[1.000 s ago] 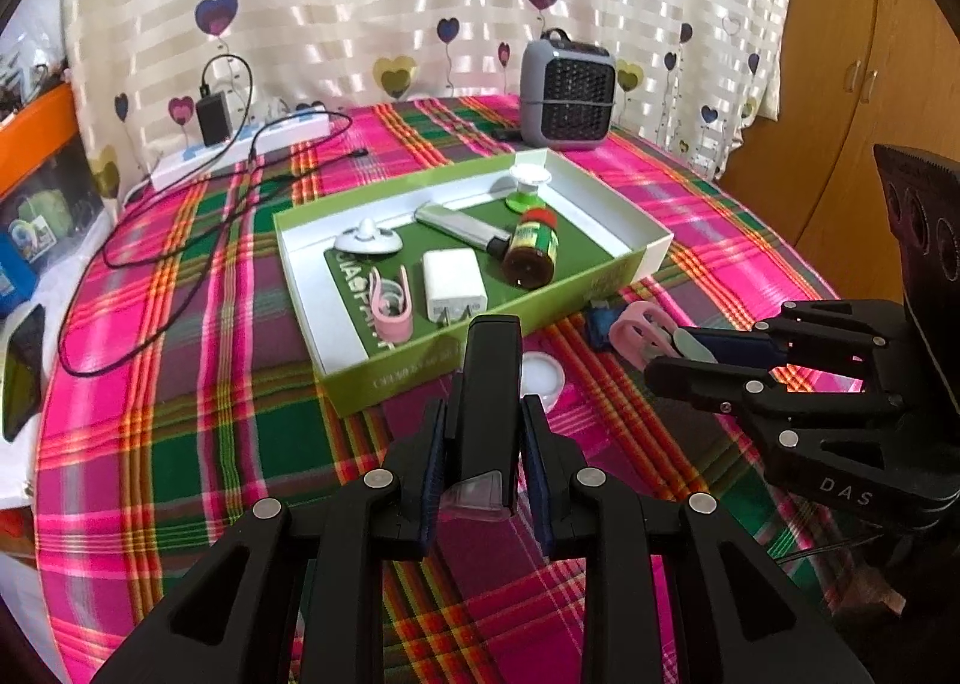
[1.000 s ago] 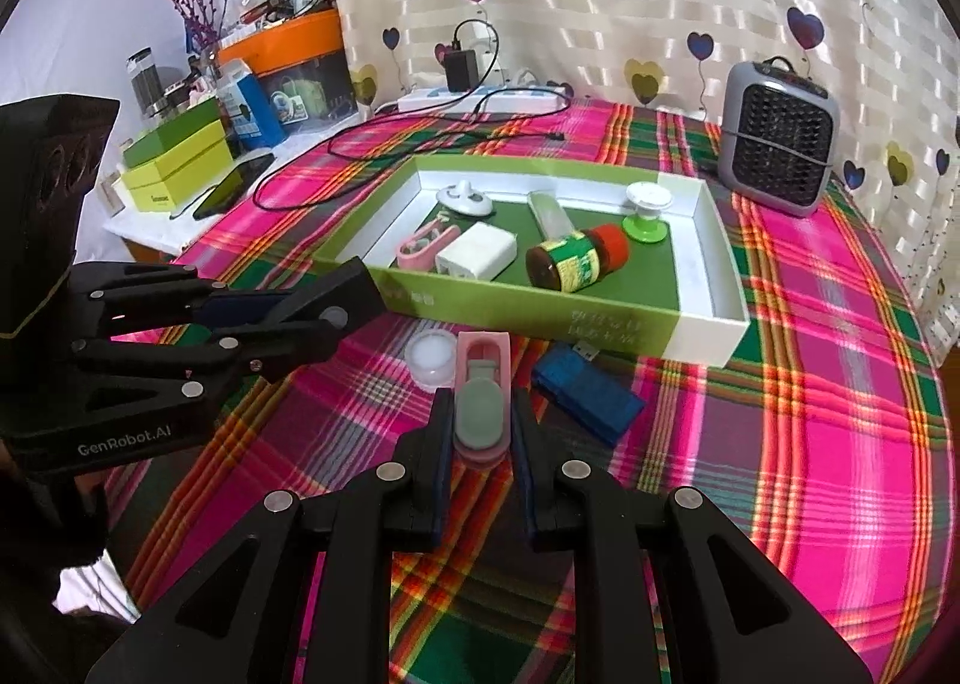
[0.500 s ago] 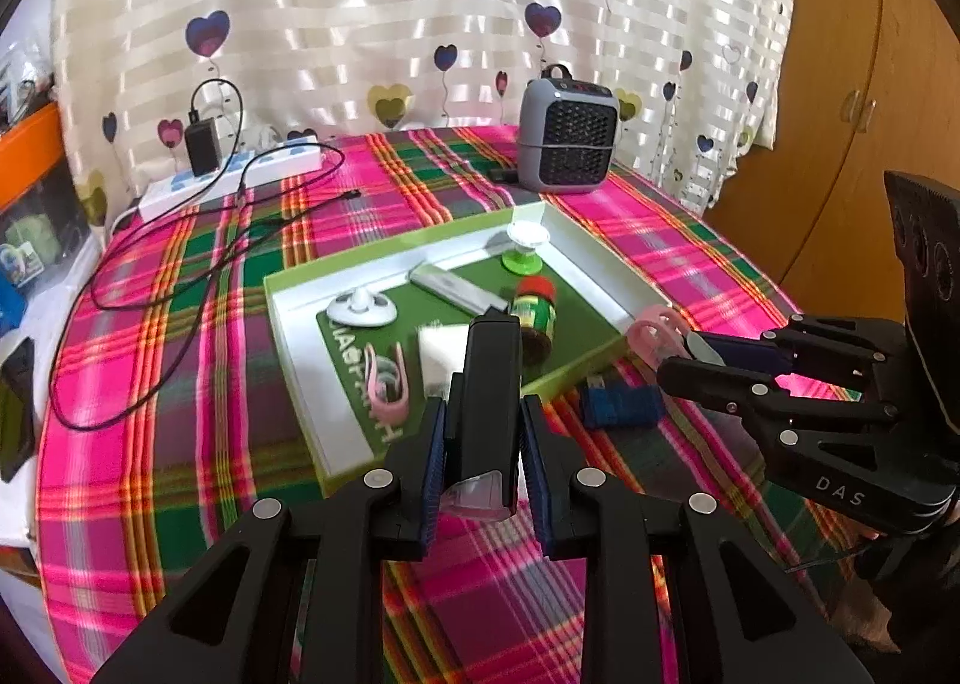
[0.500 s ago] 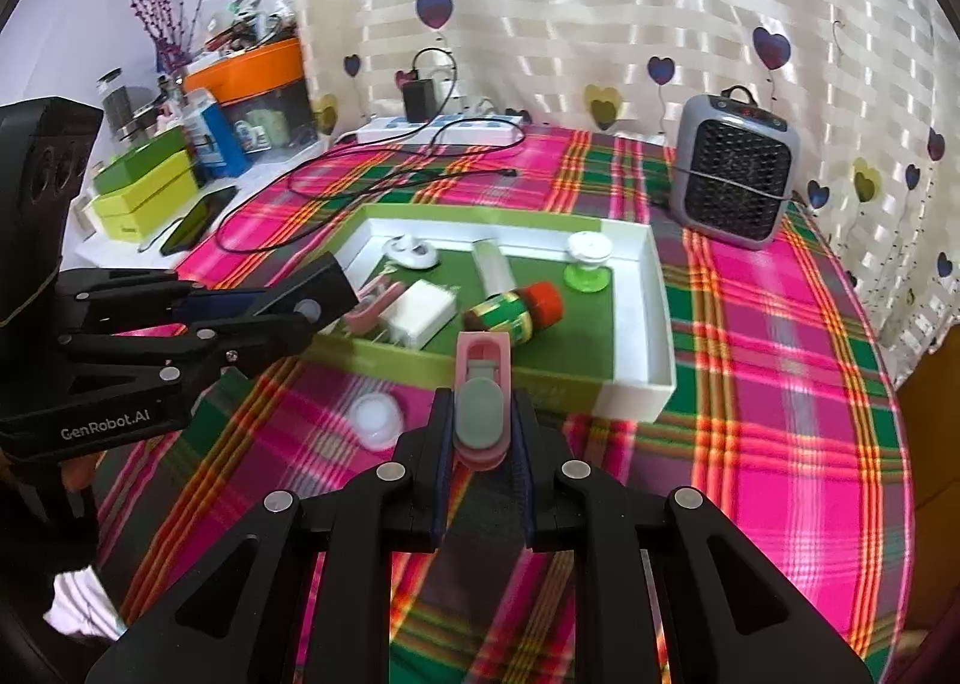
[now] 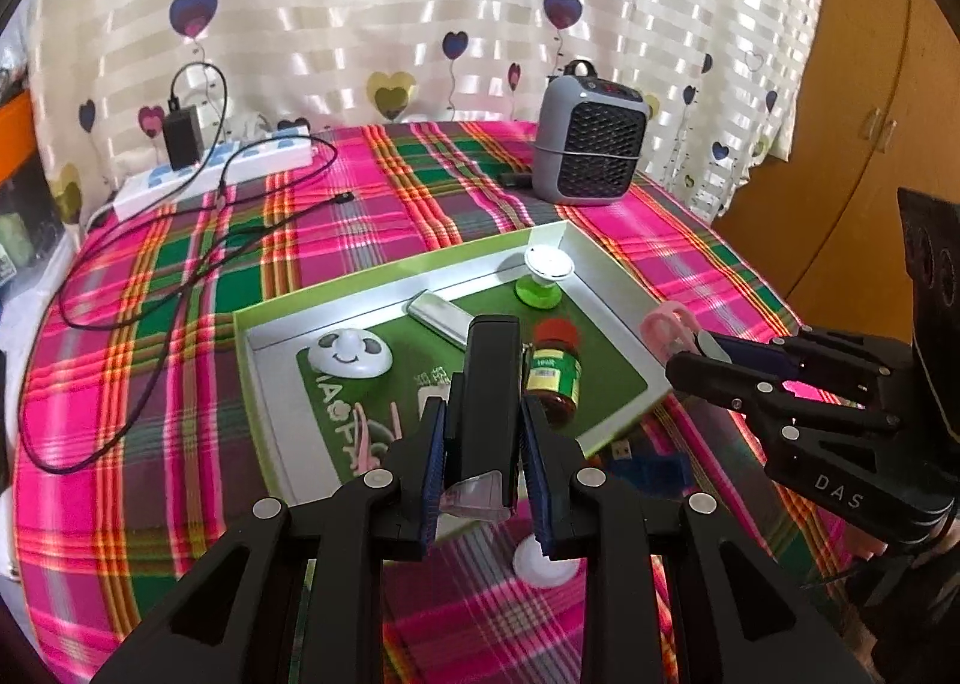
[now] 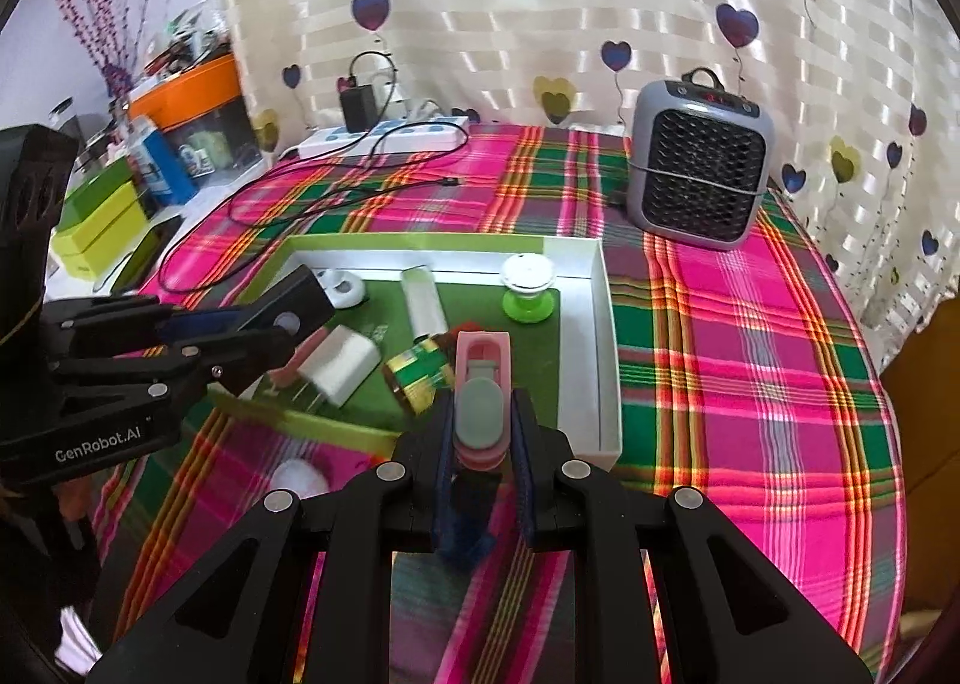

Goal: Organize rigid objects
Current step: 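Carry the clip and black case over the box with the right and left tools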

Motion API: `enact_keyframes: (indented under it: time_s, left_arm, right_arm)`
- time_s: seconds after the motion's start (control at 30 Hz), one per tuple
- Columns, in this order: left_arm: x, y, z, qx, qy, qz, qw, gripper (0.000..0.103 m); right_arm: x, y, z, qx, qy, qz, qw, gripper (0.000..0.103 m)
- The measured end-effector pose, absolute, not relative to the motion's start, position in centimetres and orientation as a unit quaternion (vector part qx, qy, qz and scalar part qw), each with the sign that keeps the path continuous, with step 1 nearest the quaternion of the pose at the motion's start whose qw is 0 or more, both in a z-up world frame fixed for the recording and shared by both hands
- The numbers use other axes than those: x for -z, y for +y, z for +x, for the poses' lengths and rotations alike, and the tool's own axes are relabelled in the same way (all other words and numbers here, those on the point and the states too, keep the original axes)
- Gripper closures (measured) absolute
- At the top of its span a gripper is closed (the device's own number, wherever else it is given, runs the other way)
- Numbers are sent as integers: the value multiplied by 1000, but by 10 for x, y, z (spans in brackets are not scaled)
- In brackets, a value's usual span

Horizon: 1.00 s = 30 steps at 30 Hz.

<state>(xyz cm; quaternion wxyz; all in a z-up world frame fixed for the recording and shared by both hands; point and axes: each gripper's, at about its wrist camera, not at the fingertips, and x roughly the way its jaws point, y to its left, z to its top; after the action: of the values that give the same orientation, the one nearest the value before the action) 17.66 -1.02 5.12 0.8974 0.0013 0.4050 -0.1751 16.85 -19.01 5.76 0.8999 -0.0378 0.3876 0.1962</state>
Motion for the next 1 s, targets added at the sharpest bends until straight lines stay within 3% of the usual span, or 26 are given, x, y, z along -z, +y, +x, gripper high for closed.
enact_keyframes:
  time_s: [1.0]
  left_arm:
    - [-20, -13, 240, 131, 442, -15, 887, 81]
  right_arm:
    - [-27, -186, 221, -184, 426, -24, 886, 85]
